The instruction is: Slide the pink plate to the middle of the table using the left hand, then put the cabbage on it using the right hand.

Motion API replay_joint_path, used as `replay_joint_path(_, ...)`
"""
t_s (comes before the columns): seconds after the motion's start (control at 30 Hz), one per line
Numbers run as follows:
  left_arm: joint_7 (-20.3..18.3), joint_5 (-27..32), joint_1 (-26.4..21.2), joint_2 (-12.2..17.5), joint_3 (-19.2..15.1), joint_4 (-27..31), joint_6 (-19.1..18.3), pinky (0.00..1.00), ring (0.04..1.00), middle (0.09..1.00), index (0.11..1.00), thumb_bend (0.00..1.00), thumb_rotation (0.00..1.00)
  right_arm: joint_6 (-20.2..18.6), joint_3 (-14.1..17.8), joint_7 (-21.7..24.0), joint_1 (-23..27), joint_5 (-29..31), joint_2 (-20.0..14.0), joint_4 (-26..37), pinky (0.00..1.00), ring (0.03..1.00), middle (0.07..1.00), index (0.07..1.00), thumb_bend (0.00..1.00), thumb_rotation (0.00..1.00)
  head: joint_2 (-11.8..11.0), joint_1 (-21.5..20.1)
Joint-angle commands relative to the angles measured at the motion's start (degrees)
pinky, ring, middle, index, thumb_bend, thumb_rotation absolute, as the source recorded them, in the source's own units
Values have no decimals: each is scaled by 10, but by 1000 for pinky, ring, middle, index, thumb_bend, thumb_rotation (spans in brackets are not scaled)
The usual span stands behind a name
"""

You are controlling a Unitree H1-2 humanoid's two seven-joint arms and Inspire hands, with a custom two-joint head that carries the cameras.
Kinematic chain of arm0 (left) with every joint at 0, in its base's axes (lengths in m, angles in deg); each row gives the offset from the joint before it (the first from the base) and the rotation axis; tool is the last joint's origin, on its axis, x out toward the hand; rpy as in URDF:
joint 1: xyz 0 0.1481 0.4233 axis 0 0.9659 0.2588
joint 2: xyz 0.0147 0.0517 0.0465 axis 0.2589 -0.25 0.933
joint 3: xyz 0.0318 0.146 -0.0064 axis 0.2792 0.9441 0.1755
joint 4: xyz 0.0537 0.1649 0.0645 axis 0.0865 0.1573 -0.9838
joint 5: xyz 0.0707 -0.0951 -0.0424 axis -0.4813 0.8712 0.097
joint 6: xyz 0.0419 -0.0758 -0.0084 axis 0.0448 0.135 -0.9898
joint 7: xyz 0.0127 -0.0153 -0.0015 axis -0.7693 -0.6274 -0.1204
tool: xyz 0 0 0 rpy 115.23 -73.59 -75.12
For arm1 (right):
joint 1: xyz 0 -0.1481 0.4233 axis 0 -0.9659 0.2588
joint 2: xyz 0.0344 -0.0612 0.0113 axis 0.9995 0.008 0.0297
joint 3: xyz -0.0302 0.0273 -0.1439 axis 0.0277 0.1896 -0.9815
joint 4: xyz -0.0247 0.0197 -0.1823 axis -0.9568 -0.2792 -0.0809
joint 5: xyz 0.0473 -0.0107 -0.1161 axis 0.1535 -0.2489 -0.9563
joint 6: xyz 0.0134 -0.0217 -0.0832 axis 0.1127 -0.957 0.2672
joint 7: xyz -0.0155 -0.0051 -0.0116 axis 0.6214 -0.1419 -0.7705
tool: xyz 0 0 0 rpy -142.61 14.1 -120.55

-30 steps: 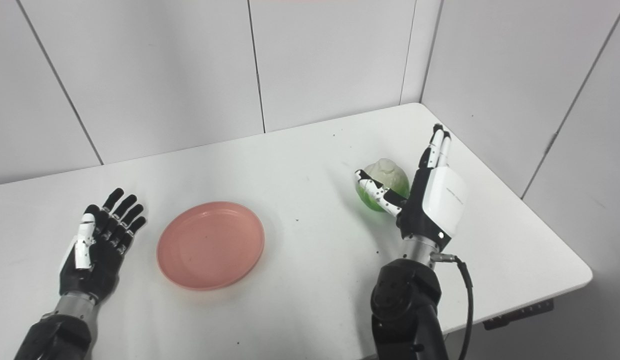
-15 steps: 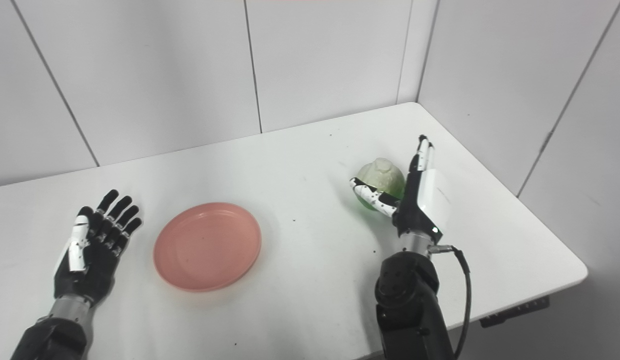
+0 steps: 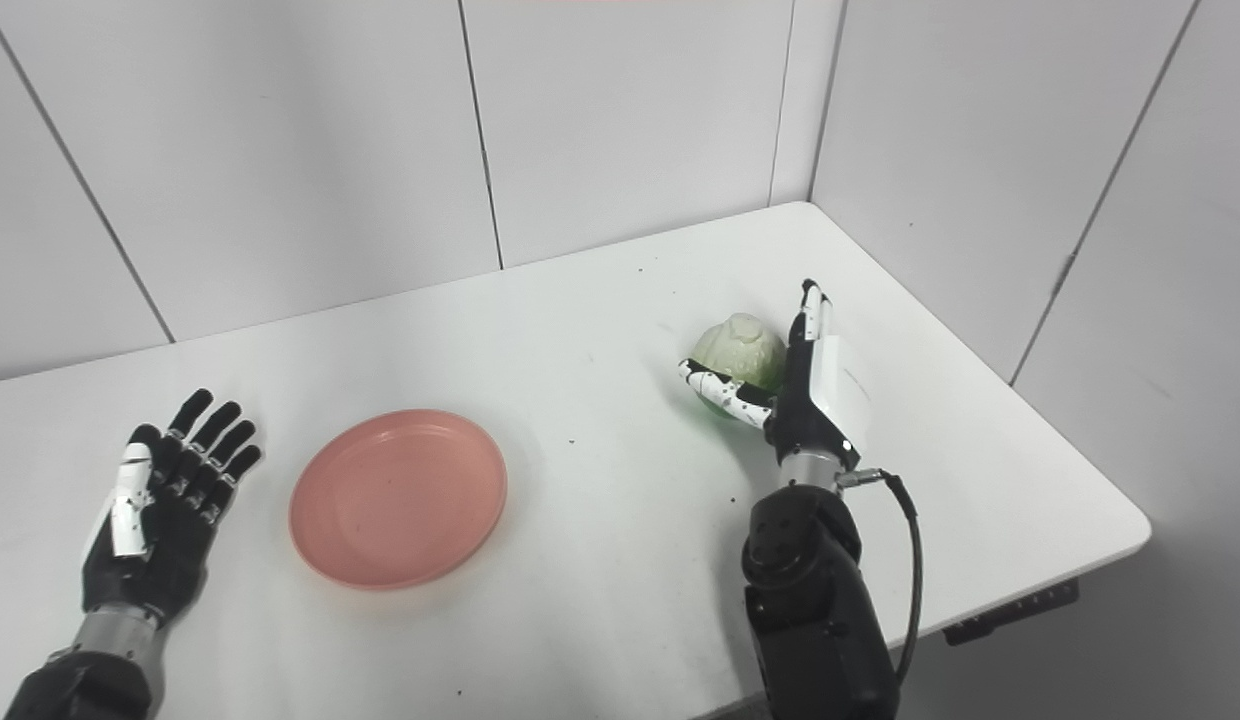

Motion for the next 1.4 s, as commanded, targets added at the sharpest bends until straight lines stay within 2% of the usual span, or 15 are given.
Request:
replay_joint_path(0.0,6,-2,27,8,-4,-35,-33,910,895,896,890,406,1000,2,6,5,32,-2,-6,10,739,927,1000,1000,1000,483,1,0)
replay_joint_path(0.17,8,-2,28,10,-1,-32,-35,906,898,902,897,402,1000,2,5,9,41,-4,-11,-8,776,941,1000,1000,1000,491,3,-1)
replay_joint_path(0.47,9,-4,30,14,3,-27,-38,909,899,902,892,414,1000,4,-18,-6,47,-10,-31,-34,777,930,990,1000,1000,487,9,-3)
replay_joint_path(0.6,9,-4,31,16,2,-24,-40,911,901,906,894,414,1000,3,-22,-13,55,-16,-36,-47,743,911,985,1000,1000,489,10,-5)
replay_joint_path(0.83,4,1,31,19,0,-23,-42,911,899,904,897,417,1000,2,-6,12,73,-43,-33,-57,674,884,996,1000,1000,480,15,-6)
replay_joint_path(1.37,0,4,40,25,1,-2,-53,908,898,901,894,415,1000,2,4,50,103,-71,-46,-104,664,878,996,1000,1000,414,23,-6)
